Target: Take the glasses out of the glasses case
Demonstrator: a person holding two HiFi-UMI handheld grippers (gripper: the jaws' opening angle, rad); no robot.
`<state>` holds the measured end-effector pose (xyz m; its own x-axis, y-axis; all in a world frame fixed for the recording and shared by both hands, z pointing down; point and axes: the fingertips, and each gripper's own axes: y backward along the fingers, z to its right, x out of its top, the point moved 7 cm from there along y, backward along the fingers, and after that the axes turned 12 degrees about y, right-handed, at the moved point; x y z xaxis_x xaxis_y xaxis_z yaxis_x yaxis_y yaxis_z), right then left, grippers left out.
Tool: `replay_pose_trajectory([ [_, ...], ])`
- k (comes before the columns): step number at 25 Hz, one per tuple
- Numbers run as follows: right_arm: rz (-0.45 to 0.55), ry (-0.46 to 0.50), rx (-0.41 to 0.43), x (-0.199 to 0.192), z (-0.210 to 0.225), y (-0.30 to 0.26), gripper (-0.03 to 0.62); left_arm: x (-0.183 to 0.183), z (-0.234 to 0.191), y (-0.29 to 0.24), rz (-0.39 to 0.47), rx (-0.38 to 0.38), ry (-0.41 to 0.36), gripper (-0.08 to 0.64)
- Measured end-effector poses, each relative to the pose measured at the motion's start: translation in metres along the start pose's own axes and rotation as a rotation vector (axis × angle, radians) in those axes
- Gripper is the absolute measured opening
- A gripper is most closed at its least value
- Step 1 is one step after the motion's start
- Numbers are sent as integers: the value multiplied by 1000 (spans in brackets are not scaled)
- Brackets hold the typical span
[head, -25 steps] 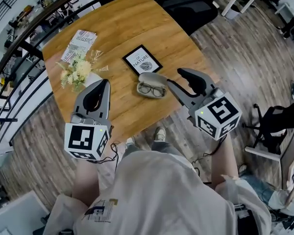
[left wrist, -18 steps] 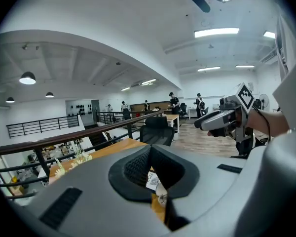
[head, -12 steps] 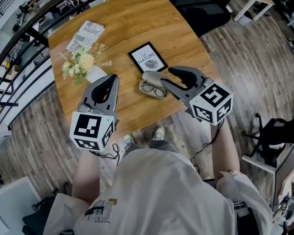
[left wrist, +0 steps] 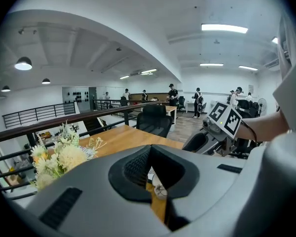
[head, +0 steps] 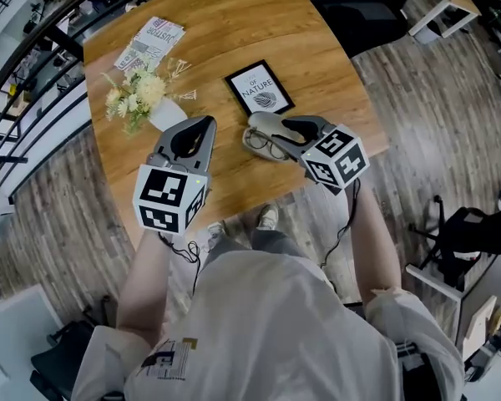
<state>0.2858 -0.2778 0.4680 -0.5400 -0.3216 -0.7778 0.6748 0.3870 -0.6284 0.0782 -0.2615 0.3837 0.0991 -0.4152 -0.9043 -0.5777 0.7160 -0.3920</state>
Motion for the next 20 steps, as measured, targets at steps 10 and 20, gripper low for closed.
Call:
replay_pose_trajectory([
  [10, -178, -43, 104, -58, 4, -69, 184, -47, -18, -25, -118, -16, 54, 15],
  [20, -309, -75, 125, -104, 20, -111, 184, -96, -27, -50, -228, -31, 106, 15],
])
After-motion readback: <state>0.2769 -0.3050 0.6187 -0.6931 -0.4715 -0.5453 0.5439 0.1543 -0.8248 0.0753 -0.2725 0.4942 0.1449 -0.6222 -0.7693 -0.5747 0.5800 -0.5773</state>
